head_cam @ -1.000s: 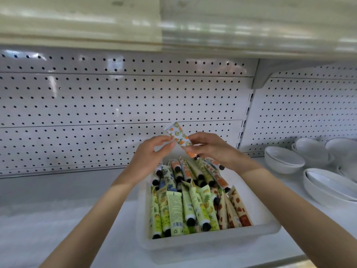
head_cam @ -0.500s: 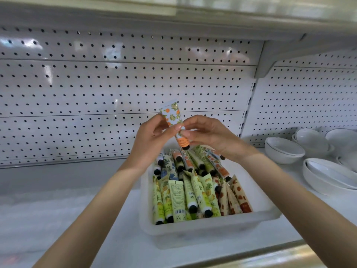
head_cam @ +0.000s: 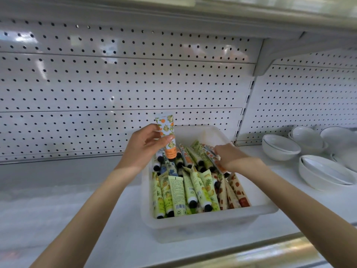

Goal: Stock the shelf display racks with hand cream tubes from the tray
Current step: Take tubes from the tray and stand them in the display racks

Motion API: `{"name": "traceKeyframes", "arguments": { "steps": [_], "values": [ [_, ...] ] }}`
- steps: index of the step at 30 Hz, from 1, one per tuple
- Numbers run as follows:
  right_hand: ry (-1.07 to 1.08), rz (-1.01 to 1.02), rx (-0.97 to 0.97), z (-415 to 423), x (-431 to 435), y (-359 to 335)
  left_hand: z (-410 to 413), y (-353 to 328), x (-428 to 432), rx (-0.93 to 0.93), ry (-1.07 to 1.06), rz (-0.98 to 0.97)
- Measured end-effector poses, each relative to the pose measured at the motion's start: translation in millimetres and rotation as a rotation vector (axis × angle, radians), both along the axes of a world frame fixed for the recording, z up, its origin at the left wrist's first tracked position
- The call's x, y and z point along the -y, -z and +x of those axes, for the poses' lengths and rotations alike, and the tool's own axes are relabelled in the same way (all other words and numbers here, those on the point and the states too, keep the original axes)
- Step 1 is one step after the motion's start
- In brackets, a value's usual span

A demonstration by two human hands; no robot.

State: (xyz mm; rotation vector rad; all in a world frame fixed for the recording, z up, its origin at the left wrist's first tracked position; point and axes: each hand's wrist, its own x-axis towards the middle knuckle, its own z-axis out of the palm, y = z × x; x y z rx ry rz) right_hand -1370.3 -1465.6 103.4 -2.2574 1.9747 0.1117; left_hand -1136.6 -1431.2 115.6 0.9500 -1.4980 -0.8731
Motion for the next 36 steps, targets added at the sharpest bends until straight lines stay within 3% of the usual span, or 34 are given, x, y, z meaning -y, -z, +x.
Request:
{"name": "traceKeyframes", "arguments": {
  "steps": [4,13,15,21,32,36],
  "values": [
    [-0.01,0.068,-0.033,3.9,1.2,0.8,6.7,2.1,-3.3,0.006,-0.019,0.014],
    [0.001,0.139,0.184,4.5,8.7,13.7,16.3,3.9,-8.4,-0.046,-0.037,0.021],
    [-0.028,0.137,0.275,3.8,8.7,12.8,17.2,2.5,-9.6,-0.056,-0.031,0.023],
    [0.011,0.083,0.793,10.8,-8.1,-23.0,24.8,-6.2,-11.4,-0.1,-0.009,0.008],
    [-0.056,0.003,1.234,69.3,-57.1,-51.4,53.1,-18.3,-29.4,-0.244,-0.002,0.061],
    [-0.118,-0.012,1.234,84.1,-79.2,-54.5,73.6,-17.1,-52.6,-0.257,-0.076,0.031]
  ]
}}
